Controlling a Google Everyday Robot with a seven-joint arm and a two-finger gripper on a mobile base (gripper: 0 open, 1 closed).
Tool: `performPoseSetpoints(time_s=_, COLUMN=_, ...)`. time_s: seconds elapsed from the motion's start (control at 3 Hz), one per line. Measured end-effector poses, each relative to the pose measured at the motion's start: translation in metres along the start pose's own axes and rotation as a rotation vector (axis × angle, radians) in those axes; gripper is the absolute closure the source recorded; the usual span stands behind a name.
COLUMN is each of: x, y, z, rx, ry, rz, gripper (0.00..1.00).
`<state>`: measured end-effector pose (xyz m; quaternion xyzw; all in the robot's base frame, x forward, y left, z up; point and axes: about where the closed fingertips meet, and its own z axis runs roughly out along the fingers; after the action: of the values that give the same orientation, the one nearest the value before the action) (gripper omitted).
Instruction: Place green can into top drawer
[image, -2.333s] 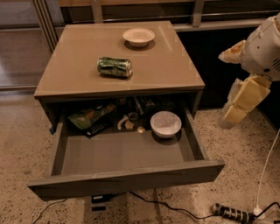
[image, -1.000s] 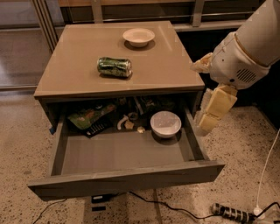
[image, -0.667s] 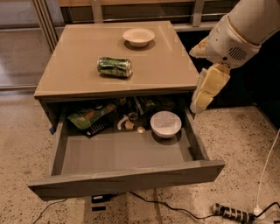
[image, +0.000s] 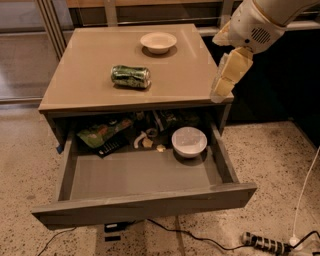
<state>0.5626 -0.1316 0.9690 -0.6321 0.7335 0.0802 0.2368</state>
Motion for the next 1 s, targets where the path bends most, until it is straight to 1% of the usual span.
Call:
performPoseSetpoints(time_s=0.33, x=0.0, y=0.0, z=0.0, rx=0.0, ry=0.0, rz=0.0, gripper=0.0)
performPoseSetpoints(time_s=0.67, x=0.002, y=-0.004, z=0.014, rx=-0.017, ry=-0.019, rz=0.004, gripper=0.0)
performPoseSetpoints(time_s=1.0, x=-0.014, y=0.009, z=0.054, rx=-0.095, ry=-0.049, rz=-0.049, gripper=0.0)
